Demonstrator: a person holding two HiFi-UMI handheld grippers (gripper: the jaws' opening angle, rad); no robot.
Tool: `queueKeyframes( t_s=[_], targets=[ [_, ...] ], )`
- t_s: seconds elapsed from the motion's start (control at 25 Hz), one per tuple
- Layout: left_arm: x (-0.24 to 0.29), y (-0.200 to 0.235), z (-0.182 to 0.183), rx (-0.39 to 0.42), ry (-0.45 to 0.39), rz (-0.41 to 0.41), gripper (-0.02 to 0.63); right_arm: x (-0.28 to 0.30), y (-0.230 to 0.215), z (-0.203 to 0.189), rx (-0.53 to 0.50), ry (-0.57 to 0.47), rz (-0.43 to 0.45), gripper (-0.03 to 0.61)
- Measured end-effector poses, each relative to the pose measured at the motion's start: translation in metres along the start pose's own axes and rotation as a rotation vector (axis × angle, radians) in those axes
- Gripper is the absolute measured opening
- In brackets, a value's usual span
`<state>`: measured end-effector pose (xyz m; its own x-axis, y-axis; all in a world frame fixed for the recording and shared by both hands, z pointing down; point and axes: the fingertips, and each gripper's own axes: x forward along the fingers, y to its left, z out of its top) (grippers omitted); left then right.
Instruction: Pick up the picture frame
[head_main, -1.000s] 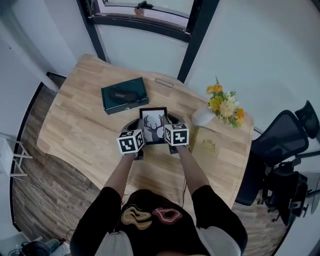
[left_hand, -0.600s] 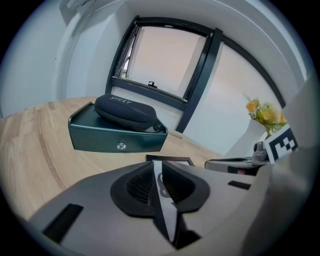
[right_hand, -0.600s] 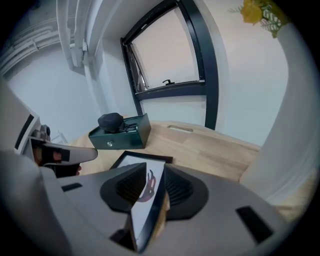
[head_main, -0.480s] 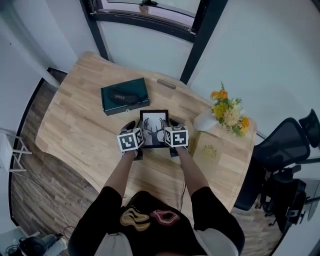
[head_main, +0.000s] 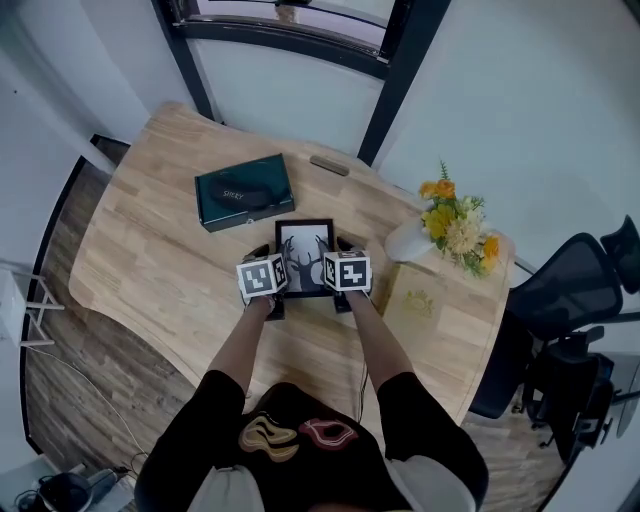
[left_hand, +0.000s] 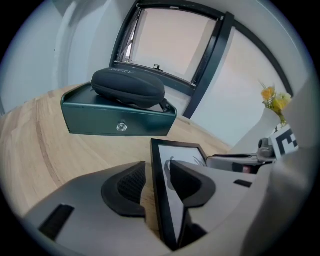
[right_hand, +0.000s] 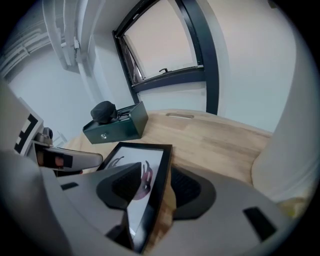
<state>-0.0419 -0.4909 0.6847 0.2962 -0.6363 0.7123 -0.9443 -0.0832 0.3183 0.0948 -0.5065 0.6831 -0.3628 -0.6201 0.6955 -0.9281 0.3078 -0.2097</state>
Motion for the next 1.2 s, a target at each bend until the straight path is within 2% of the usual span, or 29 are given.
queueKeyframes(
  t_s=[0.2,0.88,1.12,1.2],
  targets=[
    [0.01,0.001,-0.009,-0.016,0.039,0.009,0.183,0.009,0.001,-0.009,0.004,0.044,0.013,0.193],
    [0.016,0.003,-0.016,0.037,0.089,0.067,0.184,0.012,0.0,-0.015,0.016,0.082,-0.03,0.196],
    [0.016,0.002,-0.017,0.03,0.11,0.051,0.182,0.012,-0.001,-0.015,0.049,0.083,-0.03,0.183],
    [0.017,-0.002,-0.019,0.005,0.122,0.023,0.134,0.012,-0.001,-0.017,0.066,0.086,-0.03,0.175]
  ],
)
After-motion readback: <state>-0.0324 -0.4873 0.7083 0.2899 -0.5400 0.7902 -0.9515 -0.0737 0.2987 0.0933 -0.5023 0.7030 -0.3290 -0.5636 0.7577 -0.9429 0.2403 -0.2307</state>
